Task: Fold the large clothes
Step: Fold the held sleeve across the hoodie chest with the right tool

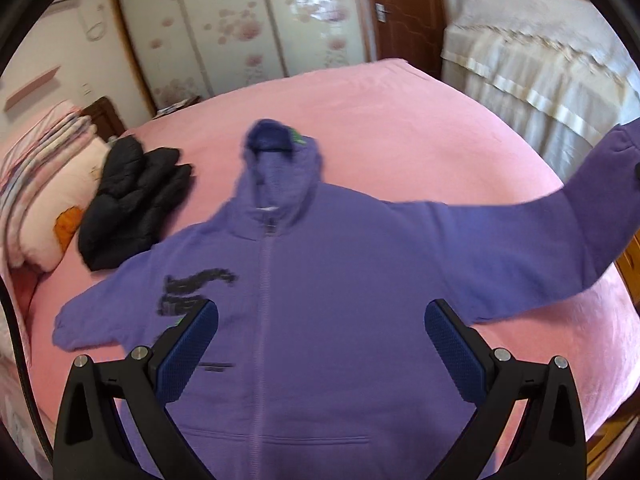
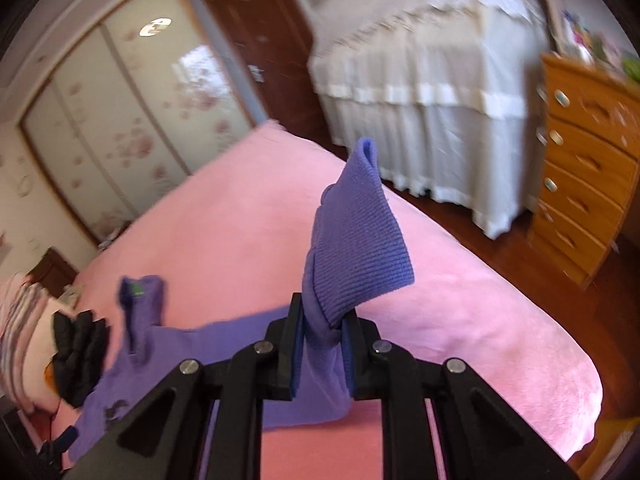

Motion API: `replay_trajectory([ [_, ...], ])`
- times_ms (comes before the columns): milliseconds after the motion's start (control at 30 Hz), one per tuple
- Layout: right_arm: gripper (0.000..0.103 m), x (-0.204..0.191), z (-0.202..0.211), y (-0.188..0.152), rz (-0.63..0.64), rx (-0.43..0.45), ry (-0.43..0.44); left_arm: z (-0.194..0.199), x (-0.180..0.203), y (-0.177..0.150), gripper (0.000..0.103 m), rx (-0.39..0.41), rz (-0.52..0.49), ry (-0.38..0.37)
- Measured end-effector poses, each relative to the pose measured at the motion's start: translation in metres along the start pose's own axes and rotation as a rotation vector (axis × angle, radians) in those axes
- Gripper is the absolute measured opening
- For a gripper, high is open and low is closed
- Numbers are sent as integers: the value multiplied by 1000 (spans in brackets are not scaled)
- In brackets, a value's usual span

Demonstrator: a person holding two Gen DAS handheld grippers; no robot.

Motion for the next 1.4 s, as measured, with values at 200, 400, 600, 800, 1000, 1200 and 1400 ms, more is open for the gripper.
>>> replay_trajectory([
  [200,16,-130,26,-33,181,-17,173,23,-110,-16,103,45,150,98],
  [400,16,-247,-6,-118,353,-121,248,10,-187,-50,103,39,243,159],
  [600,16,-318,-71,-217,500,-243,223,-25,-224,-92,102,-26,292,163],
  [800,21,-350,-139,-300,617,-371,125,-56,-254,-125,103,-80,331,165],
  [1000,37,-351,-165,-352,663,-481,101,-78,-258,-142,103,-110,326,141],
  [1200,43,-331,-142,-329,601,-459,150,-102,-242,-137,102,-100,352,-11],
  [1400,46,-269,-110,-282,486,-387,142,-152,-217,-121,102,-119,375,-172],
])
Point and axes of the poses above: each gripper's, at about its wrist camera, not at the fingertips, and z roughly against the way its jaws point, x to its right, y to its top, the point moved 5 cm from there along -z, roughly the way its jaws point, and after that the axes turned 13 degrees about -z, right-handed, at the moved point
